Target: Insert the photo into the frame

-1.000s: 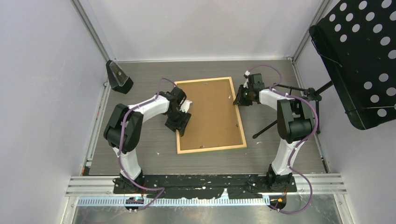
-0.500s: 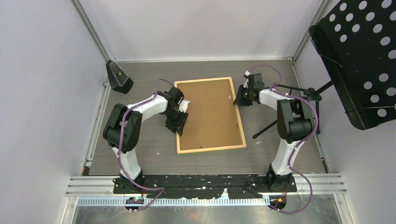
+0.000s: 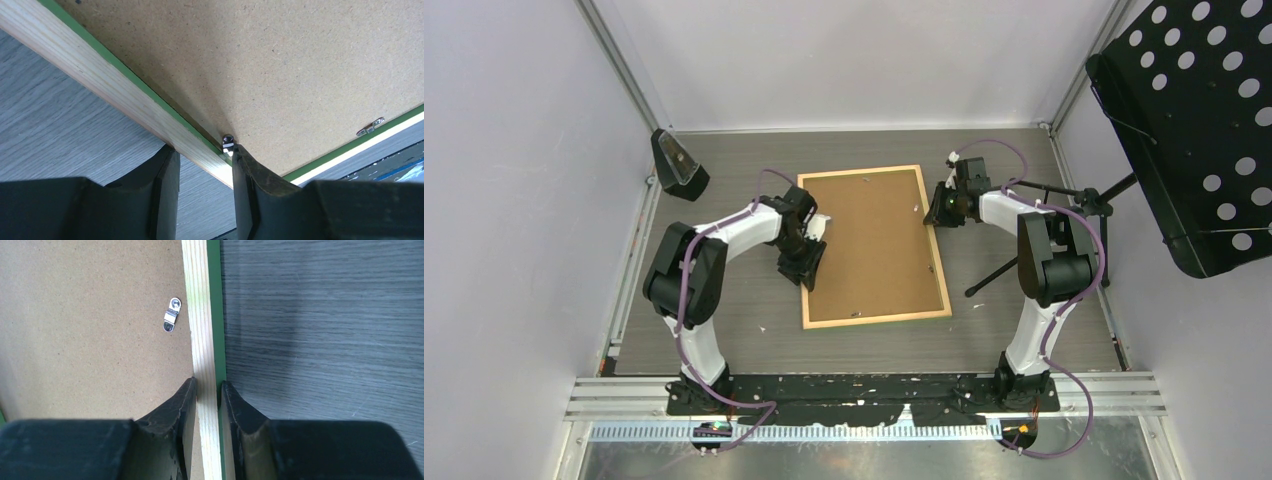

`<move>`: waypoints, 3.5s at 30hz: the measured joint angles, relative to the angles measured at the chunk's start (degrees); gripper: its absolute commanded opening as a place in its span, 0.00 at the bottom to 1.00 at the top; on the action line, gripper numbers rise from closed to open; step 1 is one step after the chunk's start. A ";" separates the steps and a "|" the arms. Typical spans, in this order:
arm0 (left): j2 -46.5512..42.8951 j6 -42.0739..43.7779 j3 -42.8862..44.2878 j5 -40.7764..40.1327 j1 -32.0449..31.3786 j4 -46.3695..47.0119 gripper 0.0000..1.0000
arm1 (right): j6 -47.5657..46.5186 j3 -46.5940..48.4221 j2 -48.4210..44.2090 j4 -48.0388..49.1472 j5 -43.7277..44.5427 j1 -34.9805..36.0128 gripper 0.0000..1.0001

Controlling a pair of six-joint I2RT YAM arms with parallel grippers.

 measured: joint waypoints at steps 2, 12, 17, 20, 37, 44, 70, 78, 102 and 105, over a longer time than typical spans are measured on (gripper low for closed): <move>-0.11 0.00 -0.13 -0.04 0.00 0.09 0.00 | -0.02 0.00 0.00 0.00 -0.07 0.00 0.05; 0.13 0.96 0.22 -0.04 0.00 -0.59 0.40 | -0.37 0.11 0.00 -0.37 -0.13 0.00 0.06; 0.44 2.71 0.44 -0.07 -0.02 -1.11 0.46 | -0.44 0.22 0.02 -0.61 -0.39 0.00 0.05; 0.59 3.85 0.44 -0.09 -0.02 -1.44 0.53 | -0.52 0.31 0.07 -0.63 -0.50 0.00 0.05; 2.16 4.81 2.19 0.15 -0.70 -5.79 0.55 | -0.57 1.07 0.79 -0.66 -1.22 0.00 0.06; 3.50 4.72 3.98 -0.44 -0.70 -7.48 0.52 | -0.57 1.07 0.79 -0.66 -1.27 0.00 0.06; -0.33 0.55 -0.04 -2.21 -0.37 -1.51 0.53 | -0.57 1.07 0.79 -0.79 -1.66 0.00 0.06; -0.52 0.46 -0.04 -2.21 -0.37 0.39 0.64 | -0.59 1.07 0.79 -0.76 -1.75 0.00 0.06; -0.74 1.79 -0.09 -4.37 -0.42 0.70 0.20 | -0.83 1.29 0.81 -1.09 -1.84 -0.09 0.05; -0.79 2.05 -0.11 -4.31 -0.39 0.72 0.09 | -1.27 1.75 0.83 -1.73 -1.79 -0.09 0.05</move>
